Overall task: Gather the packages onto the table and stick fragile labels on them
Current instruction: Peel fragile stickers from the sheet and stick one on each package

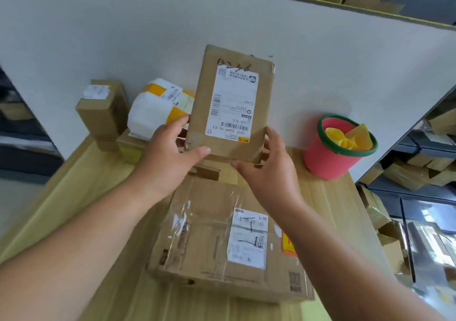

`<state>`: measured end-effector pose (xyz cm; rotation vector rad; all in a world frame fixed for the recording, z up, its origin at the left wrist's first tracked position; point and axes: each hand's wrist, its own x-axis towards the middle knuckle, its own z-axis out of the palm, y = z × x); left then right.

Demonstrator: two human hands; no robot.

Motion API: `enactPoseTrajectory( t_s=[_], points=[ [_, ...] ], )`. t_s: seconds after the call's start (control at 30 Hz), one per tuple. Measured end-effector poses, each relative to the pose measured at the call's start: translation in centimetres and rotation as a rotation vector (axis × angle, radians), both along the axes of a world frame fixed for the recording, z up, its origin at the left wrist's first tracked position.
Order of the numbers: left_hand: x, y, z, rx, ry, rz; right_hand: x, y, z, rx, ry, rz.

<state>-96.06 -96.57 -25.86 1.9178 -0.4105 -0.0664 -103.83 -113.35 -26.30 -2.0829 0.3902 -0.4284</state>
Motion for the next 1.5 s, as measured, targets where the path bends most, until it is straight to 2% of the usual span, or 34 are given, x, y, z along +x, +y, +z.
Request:
enactPoseTrajectory(
  t_s=[0.2, 0.43, 0.73, 0.87, 0.97, 1.03, 1.1, 1.13, 1.2, 1.33, 1.5],
  points=[
    [-3.8, 10.8, 2.0, -0.008, -0.002, 0.186, -0.4, 10.2, 1.2, 0.027, 0.009, 0.184],
    [-6.5, 20.8, -1.8, 0.046, 0.172, 0.311, -1.2, 19.5, -2.1, 0.062, 0.186, 0.35],
    [-9.6, 25.3, -9.9, 0.163, 0.434, 0.338, -2.9, 24.5, -9.9, -0.068, 0.535, 0.406],
    [-10.4, 26.0, -12.6, 0.303, 0.53, 0.303, -3.5, 25.0, -12.5, -0.044, 0.677, 0.427],
    [-10.6, 25.9, -13.2, 0.397, 0.592, 0.298, -3.6, 24.9, -13.0, -0.043, 0.707, 0.463],
    [-10.2, 25.0, -12.7, 0.507, 0.551, 0.323, -3.7, 24.9, -12.3, -0.04, 0.669, 0.485],
    [-9.7, 23.5, -11.5, 0.692, 0.356, 0.339, -4.0, 24.4, -10.5, -0.103, 0.57, 0.51],
    [-9.4, 22.4, -10.8, 0.715, 0.231, 0.309, -4.4, 23.9, -9.4, -0.149, 0.506, 0.525],
    [-9.2, 19.9, -9.5, 0.649, 0.109, 0.179, -5.4, 22.1, -7.2, -0.257, 0.386, 0.533],
    [-9.6, 14.2, -8.4, 0.669, 0.08, -0.105, -7.7, 16.0, -5.5, -0.451, 0.282, 0.42],
    [-9.8, 9.1, -10.1, 0.78, 0.135, -0.272, -11.0, 8.3, -6.7, -0.674, 0.383, 0.267]
  ],
)
